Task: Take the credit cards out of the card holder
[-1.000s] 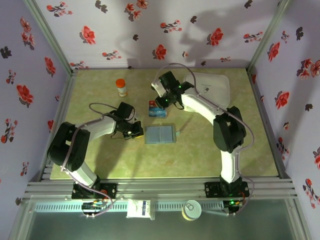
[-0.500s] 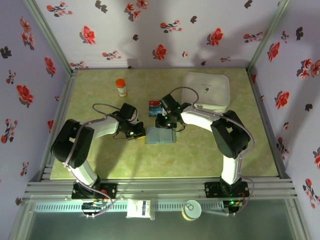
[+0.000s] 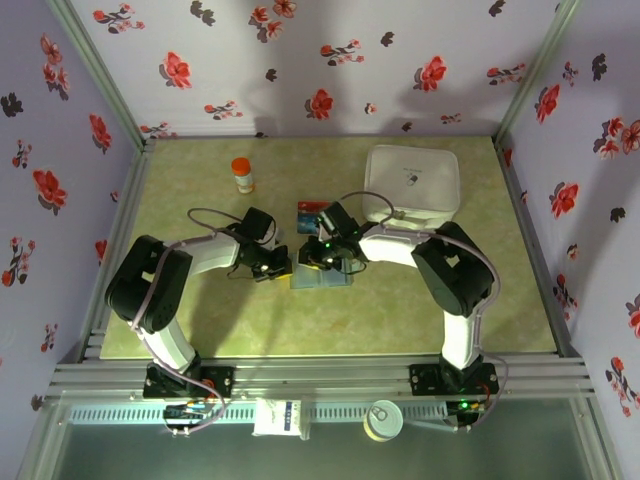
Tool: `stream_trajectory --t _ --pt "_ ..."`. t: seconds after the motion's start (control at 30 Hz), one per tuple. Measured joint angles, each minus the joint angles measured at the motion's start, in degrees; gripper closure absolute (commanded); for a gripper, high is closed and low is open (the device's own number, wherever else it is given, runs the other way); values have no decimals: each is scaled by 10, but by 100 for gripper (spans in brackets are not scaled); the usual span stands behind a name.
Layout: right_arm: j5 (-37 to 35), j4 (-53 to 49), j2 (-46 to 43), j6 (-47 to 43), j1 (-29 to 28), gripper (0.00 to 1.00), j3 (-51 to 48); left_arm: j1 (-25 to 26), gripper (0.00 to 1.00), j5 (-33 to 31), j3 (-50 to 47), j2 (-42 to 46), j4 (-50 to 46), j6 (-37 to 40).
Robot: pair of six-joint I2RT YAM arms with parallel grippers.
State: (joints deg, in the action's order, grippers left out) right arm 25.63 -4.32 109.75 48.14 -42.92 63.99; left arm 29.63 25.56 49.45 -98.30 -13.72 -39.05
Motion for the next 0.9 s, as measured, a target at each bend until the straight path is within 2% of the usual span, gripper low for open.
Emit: stream_trajectory --t 0.17,0.4,0.57,0.7,0.9 --pt "0 -2 12 4 -3 76 0 0 100 0 0 0 -1 0" --pt "-50 -69 7 -23 -7 75 20 0 100 -1 0 0 -2 0" --pt "-50 -75 -5 -31 -7 73 17 0 100 -1 1 1 -2 0" --pt "-55 -80 -32 -43 -7 70 12 0 99 -14 1 14 -13 3" --pt "-108 -122 -113 -97 -2 60 8 -8 90 -51 3 81 -35 18"
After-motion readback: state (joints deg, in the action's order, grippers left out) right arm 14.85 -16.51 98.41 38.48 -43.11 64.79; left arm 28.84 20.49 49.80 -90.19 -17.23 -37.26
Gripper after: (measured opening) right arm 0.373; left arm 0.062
